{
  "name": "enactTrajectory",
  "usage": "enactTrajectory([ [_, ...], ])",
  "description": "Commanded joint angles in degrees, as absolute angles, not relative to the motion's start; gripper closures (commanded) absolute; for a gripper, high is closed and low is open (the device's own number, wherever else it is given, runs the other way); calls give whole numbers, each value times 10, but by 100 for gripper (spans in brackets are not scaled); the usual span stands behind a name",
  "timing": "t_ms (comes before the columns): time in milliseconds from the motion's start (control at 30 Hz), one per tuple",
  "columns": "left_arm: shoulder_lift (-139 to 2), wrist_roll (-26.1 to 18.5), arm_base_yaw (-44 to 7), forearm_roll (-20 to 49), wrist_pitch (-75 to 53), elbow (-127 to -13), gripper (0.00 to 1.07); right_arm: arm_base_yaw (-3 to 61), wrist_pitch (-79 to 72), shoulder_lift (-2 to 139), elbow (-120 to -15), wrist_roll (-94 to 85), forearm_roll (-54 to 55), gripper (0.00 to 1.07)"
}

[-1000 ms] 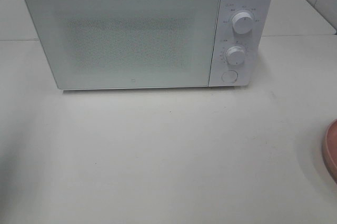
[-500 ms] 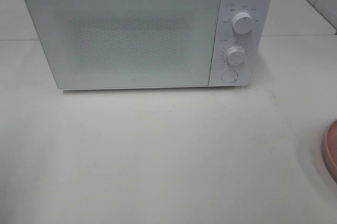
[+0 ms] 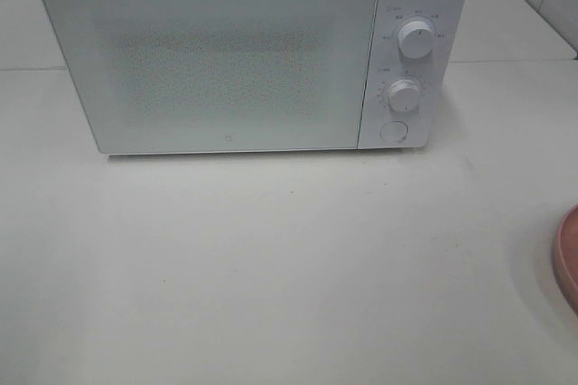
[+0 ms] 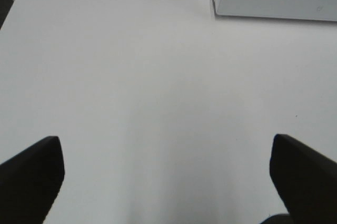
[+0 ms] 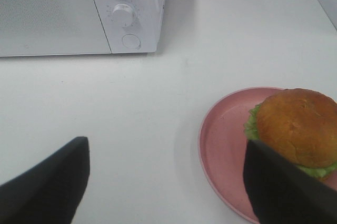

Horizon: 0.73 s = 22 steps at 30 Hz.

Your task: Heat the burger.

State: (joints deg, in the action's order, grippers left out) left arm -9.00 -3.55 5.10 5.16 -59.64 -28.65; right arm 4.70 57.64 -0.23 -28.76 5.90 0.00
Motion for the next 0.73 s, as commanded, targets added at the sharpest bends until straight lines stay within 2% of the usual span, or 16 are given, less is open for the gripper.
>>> enactTrajectory([
  [33,-54,-35,46,53,-595,-284,8,45,574,-18,-286,54,0,32],
  [233,20,-36,46,52,-595,-284,8,45,574,-18,-286,54,0,32],
  [733,19,-36,46,50,-595,-284,8,45,574,-15,-286,54,0,32],
])
